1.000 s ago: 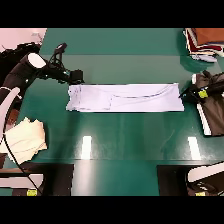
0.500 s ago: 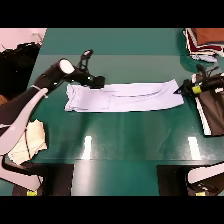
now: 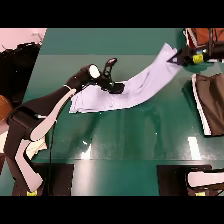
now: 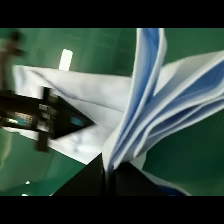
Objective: Fold the shirts.
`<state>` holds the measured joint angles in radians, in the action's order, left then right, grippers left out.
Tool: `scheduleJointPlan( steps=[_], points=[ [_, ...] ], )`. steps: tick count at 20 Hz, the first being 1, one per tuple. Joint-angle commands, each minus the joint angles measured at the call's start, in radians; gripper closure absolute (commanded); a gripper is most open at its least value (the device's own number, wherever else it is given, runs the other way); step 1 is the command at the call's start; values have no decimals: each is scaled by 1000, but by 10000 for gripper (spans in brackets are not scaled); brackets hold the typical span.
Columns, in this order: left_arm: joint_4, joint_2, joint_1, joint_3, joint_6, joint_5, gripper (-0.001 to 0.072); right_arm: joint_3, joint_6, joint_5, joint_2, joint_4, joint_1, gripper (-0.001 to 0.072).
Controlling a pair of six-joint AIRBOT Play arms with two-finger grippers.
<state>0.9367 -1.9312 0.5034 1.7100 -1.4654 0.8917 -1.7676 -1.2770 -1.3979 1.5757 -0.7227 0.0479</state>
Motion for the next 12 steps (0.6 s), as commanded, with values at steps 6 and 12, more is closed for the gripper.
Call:
scheduleJointPlan(
  steps=[6, 12],
  points=[
    [7, -38, 12, 21, 0, 14, 679, -96, -7, 82, -11, 77, 204, 691],
    [121, 107, -113, 24, -4, 47, 680, -96, 46, 131, -10, 77, 328, 691]
  ],
)
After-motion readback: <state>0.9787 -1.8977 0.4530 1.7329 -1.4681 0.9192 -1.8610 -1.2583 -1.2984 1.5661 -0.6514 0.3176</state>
